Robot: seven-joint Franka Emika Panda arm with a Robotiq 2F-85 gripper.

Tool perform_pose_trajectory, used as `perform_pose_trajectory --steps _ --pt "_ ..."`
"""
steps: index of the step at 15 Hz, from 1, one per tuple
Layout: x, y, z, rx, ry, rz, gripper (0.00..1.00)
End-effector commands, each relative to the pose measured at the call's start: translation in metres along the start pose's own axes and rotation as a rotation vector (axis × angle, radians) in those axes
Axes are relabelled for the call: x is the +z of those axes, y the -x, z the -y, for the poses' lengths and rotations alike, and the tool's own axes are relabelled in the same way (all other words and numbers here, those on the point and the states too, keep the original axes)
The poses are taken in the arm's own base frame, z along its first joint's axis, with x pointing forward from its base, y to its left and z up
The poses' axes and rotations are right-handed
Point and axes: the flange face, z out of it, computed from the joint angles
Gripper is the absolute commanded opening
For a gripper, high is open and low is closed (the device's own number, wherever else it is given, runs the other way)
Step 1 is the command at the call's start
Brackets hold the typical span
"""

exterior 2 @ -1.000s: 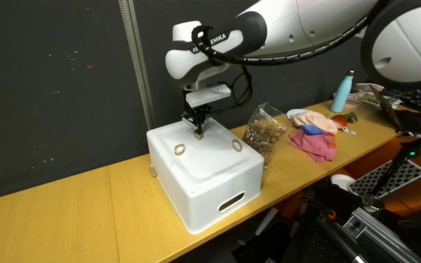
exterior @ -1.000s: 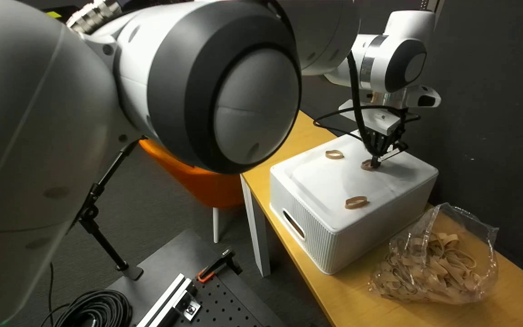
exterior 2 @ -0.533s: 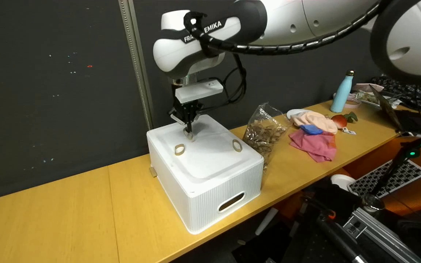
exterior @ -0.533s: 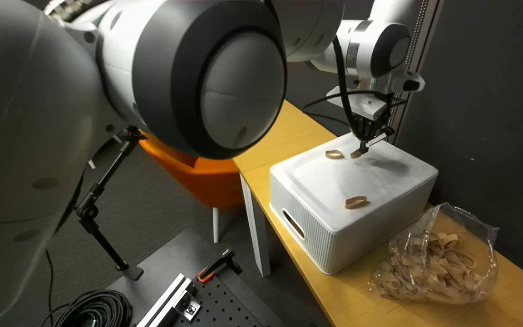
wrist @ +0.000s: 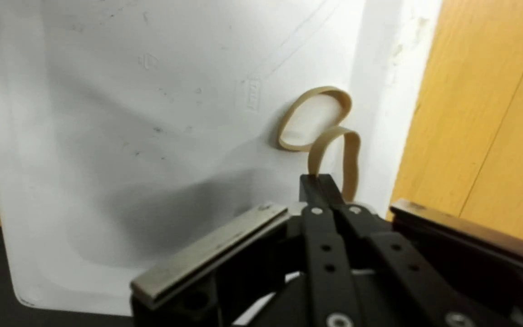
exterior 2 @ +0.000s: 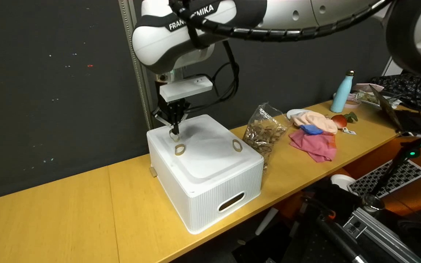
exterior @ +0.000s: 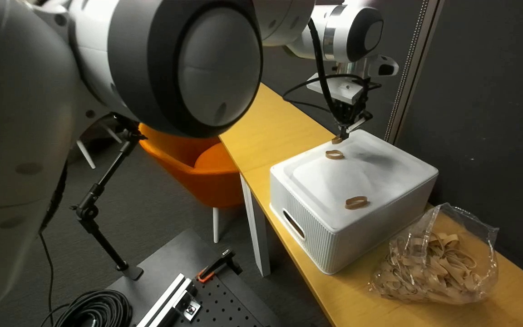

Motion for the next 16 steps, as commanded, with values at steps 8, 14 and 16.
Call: perform_pose_trajectory --steps 8,14,16 --pt "0.004 0.035 0.005 0.004 0.004 0.085 0.00" --pt "0.024 0.037 0.004 -0.007 0.009 0.101 0.00" --pt "0.027 0.037 0.004 -0.009 0.011 0.103 0.00"
